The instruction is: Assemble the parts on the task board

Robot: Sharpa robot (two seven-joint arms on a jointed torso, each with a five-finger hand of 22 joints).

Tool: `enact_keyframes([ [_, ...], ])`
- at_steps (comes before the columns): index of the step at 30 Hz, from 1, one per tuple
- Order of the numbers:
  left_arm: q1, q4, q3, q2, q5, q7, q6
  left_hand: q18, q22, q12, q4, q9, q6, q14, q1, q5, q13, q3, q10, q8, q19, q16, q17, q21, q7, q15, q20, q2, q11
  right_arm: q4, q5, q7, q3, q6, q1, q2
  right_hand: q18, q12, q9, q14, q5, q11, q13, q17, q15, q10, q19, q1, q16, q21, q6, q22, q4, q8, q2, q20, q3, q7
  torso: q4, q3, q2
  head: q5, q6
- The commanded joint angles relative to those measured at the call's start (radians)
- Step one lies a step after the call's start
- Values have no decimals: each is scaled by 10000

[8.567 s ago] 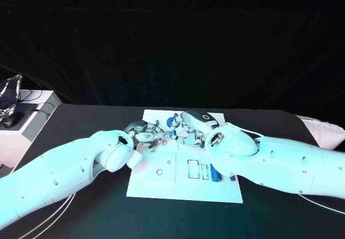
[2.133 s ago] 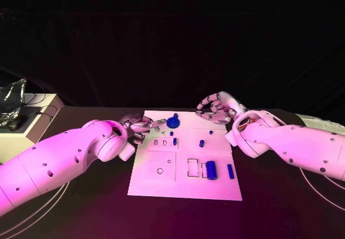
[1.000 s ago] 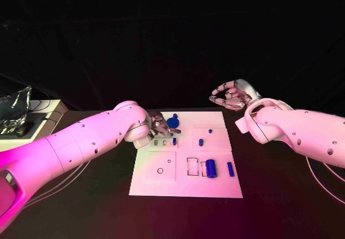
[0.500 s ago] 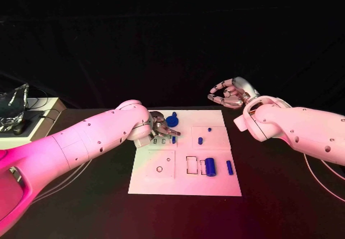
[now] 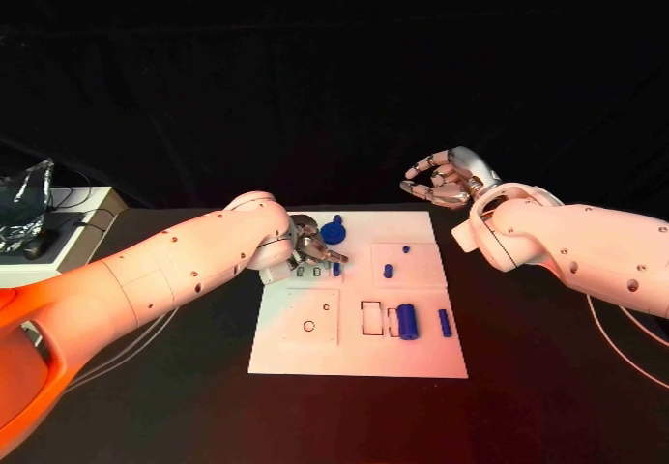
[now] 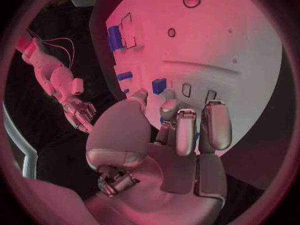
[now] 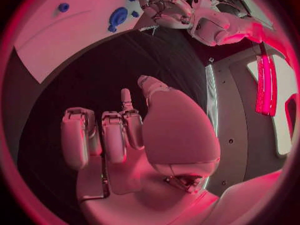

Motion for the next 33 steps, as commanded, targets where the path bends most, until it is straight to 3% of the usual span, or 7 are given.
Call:
enact_keyframes([
  [1, 13, -15, 4, 51, -70, 43, 263, -61, 0, -71, 4, -35, 101, 714, 234, 23, -11, 229, -78, -122, -26, 27, 1527, 26, 3, 46, 77, -56, 0, 13, -136, 9, 7, 172, 7, 10, 84, -42, 9, 795, 34, 54, 1484, 1622, 67, -19, 515, -91, -63, -24, -67, 1785, 4, -37, -10, 33, 74, 34, 8, -17, 4, -31, -9],
  [7, 11, -47, 4, 84, -120, 79, 337, -61, 9, -120, -2, -69, 192, 716, 560, 18, -42, 593, -120, -263, -37, 32, 1546, 28, 10, 50, 84, -188, 4, 3, -155, -10, 7, 193, 11, 15, 84, -42, 9, 795, 34, 54, 1484, 1622, 67, -19, 515, -91, -63, -24, -67, 1785, 4, -37, -10, 33, 74, 34, 6, -18, -3, -21, -49],
  [33, -1, -203, -17, 242, -93, 235, 483, -59, 4, -187, 0, -78, 259, 719, 682, 30, -129, 836, -178, -331, -53, 38, 1563, 25, 7, 52, 87, -226, 1, -27, -191, -27, 7, 228, 14, 106, 85, -41, 16, 795, 42, 58, 1484, 1621, 72, -19, 514, -100, -64, -29, -67, 1783, 4, -35, -9, 40, 91, 38, 33, -35, 5, -14, -120],
])
